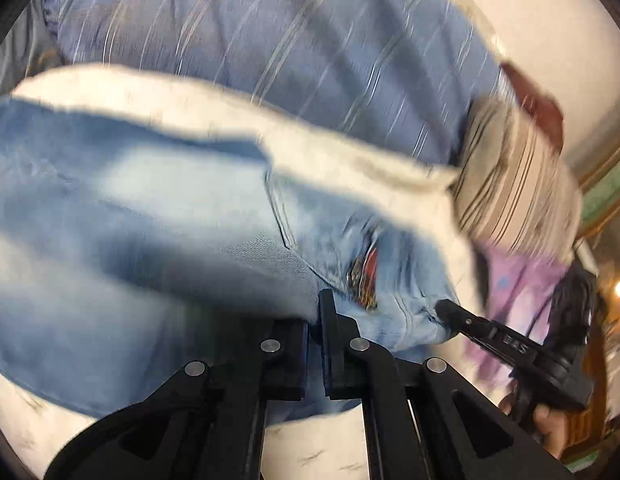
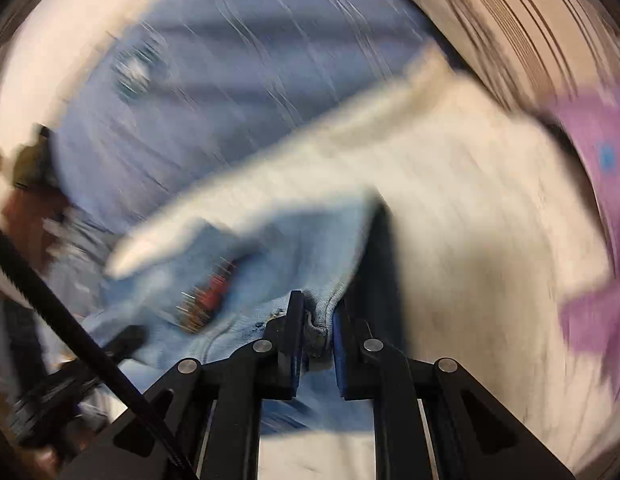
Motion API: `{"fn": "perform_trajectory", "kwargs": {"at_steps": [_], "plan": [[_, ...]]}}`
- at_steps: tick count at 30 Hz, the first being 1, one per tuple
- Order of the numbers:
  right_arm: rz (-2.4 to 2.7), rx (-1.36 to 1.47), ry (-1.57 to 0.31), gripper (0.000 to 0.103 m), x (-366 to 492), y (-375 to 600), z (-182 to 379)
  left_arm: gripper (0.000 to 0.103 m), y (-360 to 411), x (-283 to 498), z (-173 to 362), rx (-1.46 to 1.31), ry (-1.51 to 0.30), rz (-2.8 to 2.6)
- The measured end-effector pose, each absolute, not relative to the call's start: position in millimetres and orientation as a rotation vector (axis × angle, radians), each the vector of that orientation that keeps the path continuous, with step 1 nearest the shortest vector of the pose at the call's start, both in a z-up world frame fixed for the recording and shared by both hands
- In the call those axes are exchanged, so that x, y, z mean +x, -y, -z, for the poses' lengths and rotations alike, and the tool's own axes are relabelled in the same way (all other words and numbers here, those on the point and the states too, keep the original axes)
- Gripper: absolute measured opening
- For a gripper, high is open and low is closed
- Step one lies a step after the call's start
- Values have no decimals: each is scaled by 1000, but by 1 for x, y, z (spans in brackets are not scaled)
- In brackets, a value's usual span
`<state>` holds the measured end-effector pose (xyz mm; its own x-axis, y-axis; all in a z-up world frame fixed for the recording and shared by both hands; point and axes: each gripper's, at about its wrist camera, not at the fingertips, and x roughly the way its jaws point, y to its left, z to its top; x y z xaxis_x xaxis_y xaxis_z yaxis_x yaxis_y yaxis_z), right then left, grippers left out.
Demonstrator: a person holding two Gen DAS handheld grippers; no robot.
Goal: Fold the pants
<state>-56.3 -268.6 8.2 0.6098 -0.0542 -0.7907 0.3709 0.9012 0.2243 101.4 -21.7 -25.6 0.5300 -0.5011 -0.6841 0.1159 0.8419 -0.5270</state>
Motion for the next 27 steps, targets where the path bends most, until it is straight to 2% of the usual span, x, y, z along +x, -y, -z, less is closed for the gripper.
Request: {"fn": "perform_trajectory", "kwargs": {"at_steps": [2,6,8,11,12,14,17,19,22,24,27], "plan": [[277,398,-960,11,-55,270,7,3,26,90,39,-436,-956,355],[332,260,-831,11,-67,257,-28,3,28,68,10,-483,-893,383],[353,241,-845,11,-70,255,-28,3,30,55,8,-461,-897,379],[404,243,-922,11,-65,261,-13,4,46,49,36,-341,-960,348],[419,238,-1005,12,-57,266,2,5,51,49,51,-305,-985,332],[434,207,-1069,15,-51,265,13,6,49,44,58,-336,-977,338],[491,121,-1076,26,-47,258,13,15,42,34,35,-357,-945,372],[522,97,-1015,50,-53,255,3,23,32,28,19,-352,-918,390],[472,114,-856,72,-71,247,-24,37,-2,17,-4,-401,-864,356],[406,145,-778,77,-82,236,-34,43,-33,13,-13,-447,-839,314],[203,194,-715,77,-88,214,-43,44,-75,10,-14,-487,-841,197]]}}
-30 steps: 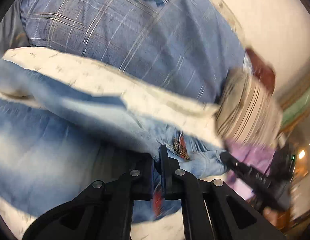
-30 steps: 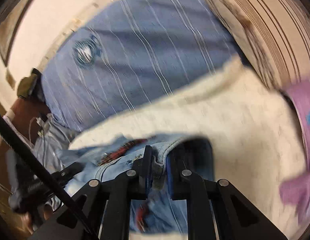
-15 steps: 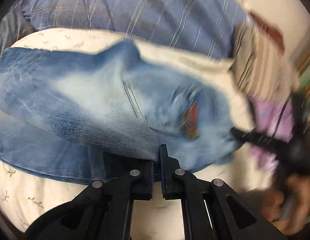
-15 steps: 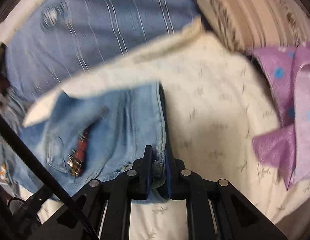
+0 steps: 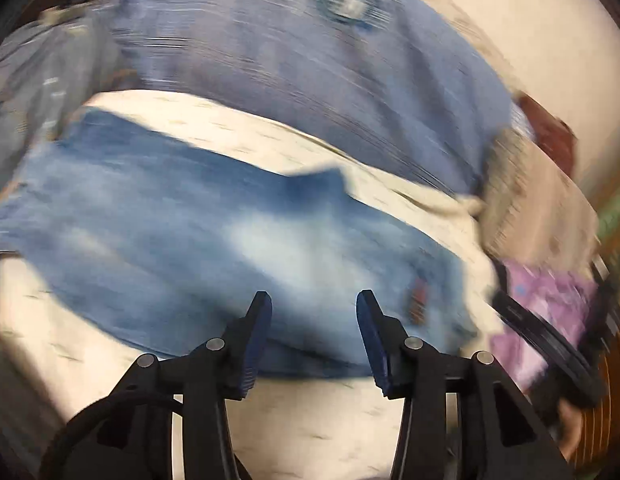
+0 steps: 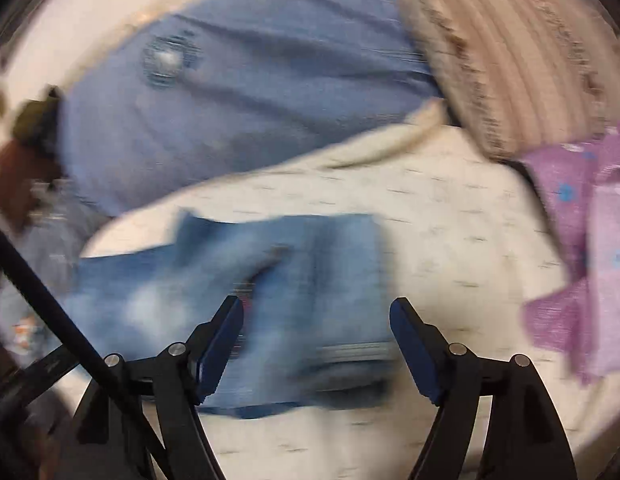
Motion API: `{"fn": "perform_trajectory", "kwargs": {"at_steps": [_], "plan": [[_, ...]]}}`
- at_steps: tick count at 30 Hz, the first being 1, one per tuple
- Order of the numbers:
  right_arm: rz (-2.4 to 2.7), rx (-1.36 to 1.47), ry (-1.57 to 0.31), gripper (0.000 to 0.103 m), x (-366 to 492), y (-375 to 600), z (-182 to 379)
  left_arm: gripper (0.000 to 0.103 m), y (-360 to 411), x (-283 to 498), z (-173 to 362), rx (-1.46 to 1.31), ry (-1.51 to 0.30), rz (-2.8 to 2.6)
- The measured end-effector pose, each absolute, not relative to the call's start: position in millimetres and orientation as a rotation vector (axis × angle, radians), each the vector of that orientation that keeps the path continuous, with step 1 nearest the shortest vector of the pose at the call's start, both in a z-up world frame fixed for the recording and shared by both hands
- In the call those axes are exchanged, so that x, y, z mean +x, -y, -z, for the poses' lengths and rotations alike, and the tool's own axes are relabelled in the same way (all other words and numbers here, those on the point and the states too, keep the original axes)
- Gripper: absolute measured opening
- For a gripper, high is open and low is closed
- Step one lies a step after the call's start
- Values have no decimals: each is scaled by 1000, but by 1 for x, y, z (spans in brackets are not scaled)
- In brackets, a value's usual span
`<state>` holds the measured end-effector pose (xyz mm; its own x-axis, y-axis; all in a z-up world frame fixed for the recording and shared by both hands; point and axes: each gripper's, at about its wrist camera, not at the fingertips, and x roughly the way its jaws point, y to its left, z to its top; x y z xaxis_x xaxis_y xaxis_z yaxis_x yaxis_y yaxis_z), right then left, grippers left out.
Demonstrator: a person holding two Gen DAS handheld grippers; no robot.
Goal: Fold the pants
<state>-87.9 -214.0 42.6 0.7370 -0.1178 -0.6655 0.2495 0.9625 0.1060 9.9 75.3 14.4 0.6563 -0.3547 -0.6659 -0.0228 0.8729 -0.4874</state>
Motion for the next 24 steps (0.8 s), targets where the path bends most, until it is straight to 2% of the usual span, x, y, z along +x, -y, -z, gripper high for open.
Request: {"fn": "perform_trajectory", "kwargs": {"at_steps": [6,11,16,21,24], "plan": [[-120,121,-758,77,-61,136,-47,45,-160,31,-5,-669,-926,-29],[-297,8,-840,77,-20,53,-34,46,-213,50,-12,-708,-958,-124],[-432,-69,-930,75,25,-21,11,47,-253,83,2,-759,-1000,-180],[-422,-158,-976,75,53,-68,53,45,-276,101,43,-903,-1053,-154],[-414,-218,-992,69,67,-93,73,44,-284,111,56,-947,-1068,-163]]}}
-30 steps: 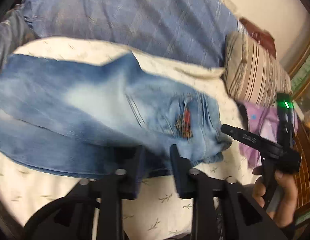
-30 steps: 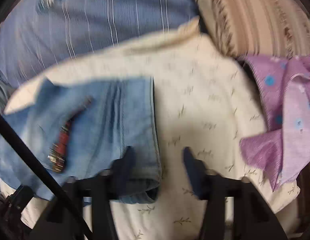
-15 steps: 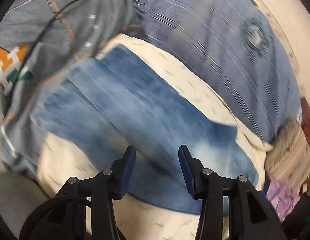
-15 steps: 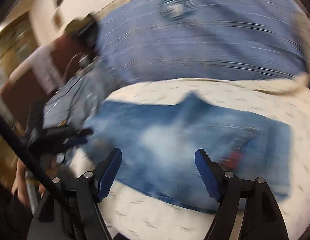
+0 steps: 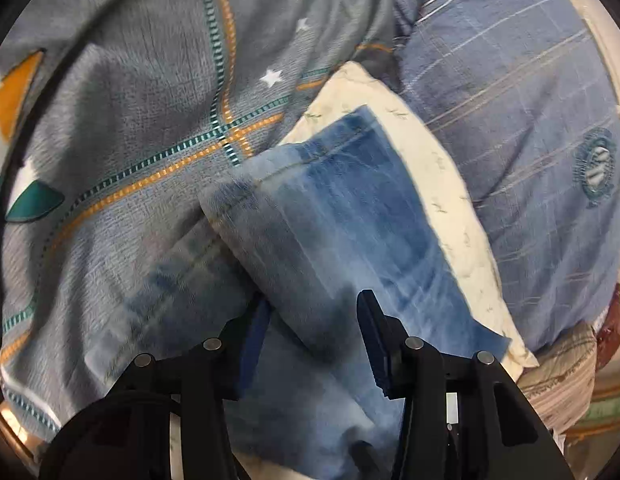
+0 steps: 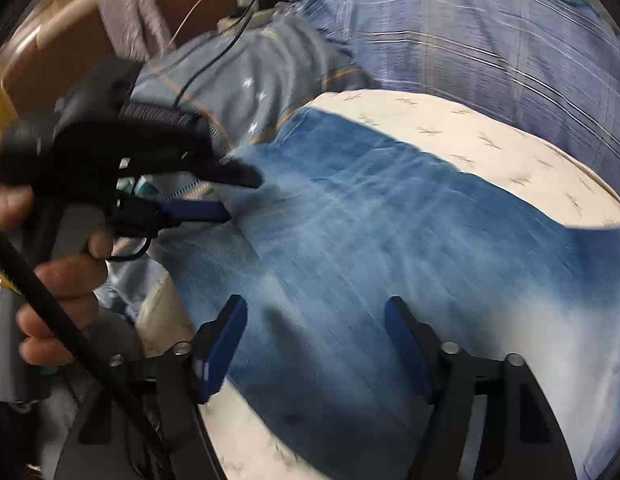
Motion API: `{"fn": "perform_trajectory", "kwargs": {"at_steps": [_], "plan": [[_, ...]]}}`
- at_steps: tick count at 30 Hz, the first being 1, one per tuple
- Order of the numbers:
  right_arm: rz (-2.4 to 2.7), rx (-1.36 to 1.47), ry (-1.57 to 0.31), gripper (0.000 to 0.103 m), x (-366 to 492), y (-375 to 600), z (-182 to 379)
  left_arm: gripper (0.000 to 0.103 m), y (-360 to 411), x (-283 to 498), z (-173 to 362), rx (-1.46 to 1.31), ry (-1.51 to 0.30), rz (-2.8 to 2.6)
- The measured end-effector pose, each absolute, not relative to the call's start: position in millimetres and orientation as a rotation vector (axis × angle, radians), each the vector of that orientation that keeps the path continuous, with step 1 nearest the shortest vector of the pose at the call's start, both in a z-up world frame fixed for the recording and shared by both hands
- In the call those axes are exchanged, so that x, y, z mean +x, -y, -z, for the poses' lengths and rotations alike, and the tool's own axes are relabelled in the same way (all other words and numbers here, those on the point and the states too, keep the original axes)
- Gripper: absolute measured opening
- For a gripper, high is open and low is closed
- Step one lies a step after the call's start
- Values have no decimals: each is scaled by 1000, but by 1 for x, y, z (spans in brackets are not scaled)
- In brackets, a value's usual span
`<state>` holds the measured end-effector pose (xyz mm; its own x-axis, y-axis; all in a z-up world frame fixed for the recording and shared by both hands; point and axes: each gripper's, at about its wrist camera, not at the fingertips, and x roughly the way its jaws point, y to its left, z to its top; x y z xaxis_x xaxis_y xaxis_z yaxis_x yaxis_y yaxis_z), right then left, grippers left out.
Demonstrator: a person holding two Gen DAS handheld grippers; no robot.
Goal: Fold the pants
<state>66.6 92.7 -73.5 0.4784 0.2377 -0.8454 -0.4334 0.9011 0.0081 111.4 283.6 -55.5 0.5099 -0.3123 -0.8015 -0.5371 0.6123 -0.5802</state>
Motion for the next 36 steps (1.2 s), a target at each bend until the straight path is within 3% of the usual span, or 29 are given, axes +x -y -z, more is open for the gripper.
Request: {"fn": "perform_trajectory", "kwargs": {"at_steps": [2,3,4,5,7,10,16,19,23,27,30,33,35,36], "plan": [[-374,-326,-977,67,69,-108,85,41,-285,113,62,-955,-1064,-182],[-352,-366,-975,57,69,-113,90,37,-285,114,61,-939,-1057,-192],[-315,-410,-961,44,67,-114,93,23,-283,117,61,-921,-1051,-199],[-297,-432,-947,42,65,-115,94,12,-284,117,61,-918,-1043,-197],[-289,-432,-939,20,63,-117,91,6,-284,112,57,-929,-1022,-190],[-291,-402,-932,7,60,-119,79,4,-284,99,37,-897,-939,-148],[-302,-364,-887,4,39,-119,43,3,-275,46,3,-852,-811,-166],[-344,-326,-890,5,22,-120,32,3,-273,27,5,-875,-851,-247],[-329,-351,-975,4,20,-126,66,3,-268,31,22,-840,-982,-354],[-324,-315,-1027,4,16,-120,91,4,-260,23,18,-789,-987,-398],[-334,-265,-1025,5,12,-116,81,9,-245,32,15,-667,-1005,-462],[-336,-267,-1076,6,15,-111,96,21,-227,40,17,-565,-1062,-526],[-373,-190,-1063,13,9,-98,85,27,-215,38,4,-524,-1006,-512],[-380,-162,-1059,25,5,-91,77,29,-210,32,-5,-510,-938,-491]]}}
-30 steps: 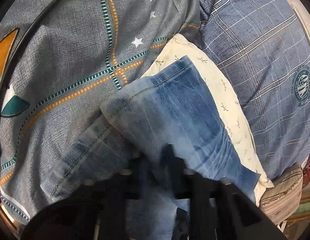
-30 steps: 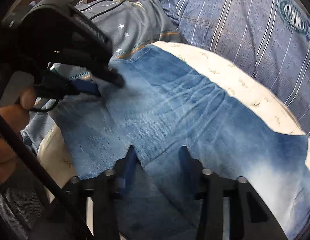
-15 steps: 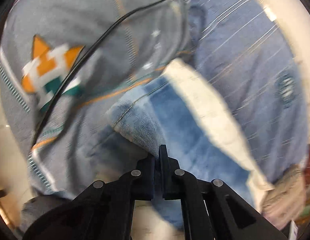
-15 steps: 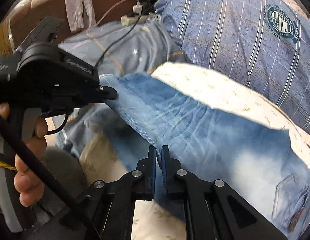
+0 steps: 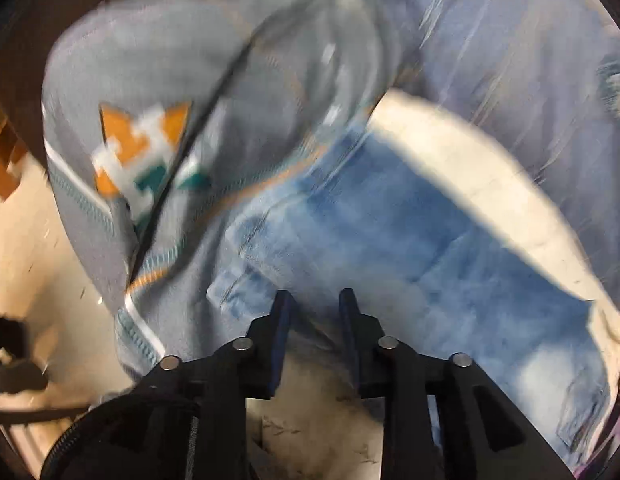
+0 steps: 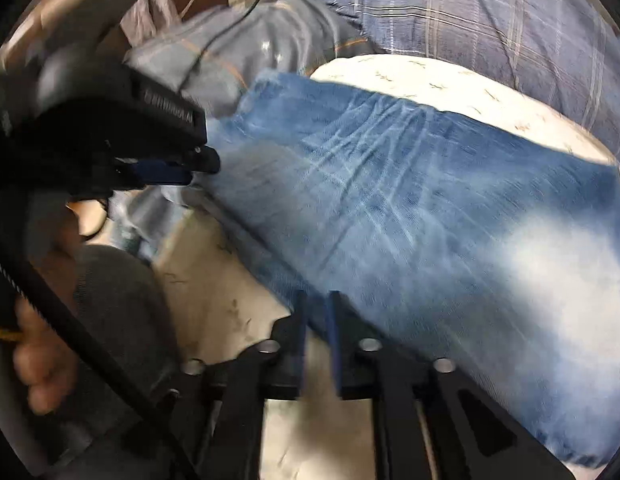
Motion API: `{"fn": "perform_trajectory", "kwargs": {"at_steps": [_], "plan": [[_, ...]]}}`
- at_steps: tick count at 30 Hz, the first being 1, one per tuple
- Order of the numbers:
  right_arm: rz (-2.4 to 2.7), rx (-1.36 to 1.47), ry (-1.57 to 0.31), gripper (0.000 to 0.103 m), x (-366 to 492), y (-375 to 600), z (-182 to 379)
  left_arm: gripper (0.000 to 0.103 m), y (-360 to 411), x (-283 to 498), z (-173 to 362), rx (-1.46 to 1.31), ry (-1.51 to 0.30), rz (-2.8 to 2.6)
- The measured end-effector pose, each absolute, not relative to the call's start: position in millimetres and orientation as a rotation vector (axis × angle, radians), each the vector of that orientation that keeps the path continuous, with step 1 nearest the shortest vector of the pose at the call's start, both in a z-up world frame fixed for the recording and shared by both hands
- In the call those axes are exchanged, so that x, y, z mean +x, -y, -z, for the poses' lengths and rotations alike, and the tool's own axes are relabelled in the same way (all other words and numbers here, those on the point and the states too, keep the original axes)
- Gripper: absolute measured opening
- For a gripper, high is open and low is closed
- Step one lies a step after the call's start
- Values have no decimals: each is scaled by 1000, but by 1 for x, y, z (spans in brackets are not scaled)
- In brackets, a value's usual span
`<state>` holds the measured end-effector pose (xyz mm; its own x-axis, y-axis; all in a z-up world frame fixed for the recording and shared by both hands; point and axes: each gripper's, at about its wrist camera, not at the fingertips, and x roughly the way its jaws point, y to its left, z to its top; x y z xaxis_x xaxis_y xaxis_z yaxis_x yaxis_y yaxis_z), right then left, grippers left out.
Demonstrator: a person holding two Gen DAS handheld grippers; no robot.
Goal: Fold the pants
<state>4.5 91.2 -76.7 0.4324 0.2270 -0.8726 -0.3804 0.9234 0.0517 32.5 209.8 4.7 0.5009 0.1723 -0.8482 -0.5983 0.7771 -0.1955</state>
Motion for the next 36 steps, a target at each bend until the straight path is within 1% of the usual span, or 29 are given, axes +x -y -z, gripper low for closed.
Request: {"fn": "perform_trajectory", "kwargs": {"at_steps": [1,2,3,4,5,7,10,14,16,17,20,25,29,32,35,36], "plan": [[-372,-147,-1039,41,-1,-83,66,39,-203,24,-17,-491,-851,-454],[-352,-146,-1013,49,-7,-75,54,53,-195,17,-26,-469,-783,-415],[-308,-133,-974,64,-15,-58,34,58,-186,10,-35,-438,-725,-379],[-288,-106,-951,69,-20,-45,20,62,-174,4,-42,-395,-677,-352],[-277,-46,-918,70,-27,-23,0,62,-163,0,-47,-368,-653,-326],[-255,63,-863,76,-36,21,-31,62,-137,-2,-53,-346,-640,-213],[-139,161,-788,77,-47,85,-67,62,-87,-4,-62,-297,-620,-10],[19,198,-716,77,-70,155,-90,64,-6,0,-71,-189,-587,201],[65,258,-697,77,-79,190,-89,69,37,9,-68,-121,-580,287],[78,305,-699,77,-80,207,-86,70,56,13,-63,-82,-584,332],[164,416,-709,77,-89,252,-76,70,122,28,-40,85,-602,459],[207,565,-696,77,-107,307,-67,70,200,62,-2,334,-631,645],[227,776,-724,79,-113,346,-44,69,238,80,18,460,-683,728],[190,911,-760,79,-114,362,-26,69,241,74,30,522,-707,778],[171,962,-780,79,-110,366,-19,68,251,68,44,586,-667,746],[177,955,-797,79,-106,366,-19,64,256,66,48,628,-636,717]]}}
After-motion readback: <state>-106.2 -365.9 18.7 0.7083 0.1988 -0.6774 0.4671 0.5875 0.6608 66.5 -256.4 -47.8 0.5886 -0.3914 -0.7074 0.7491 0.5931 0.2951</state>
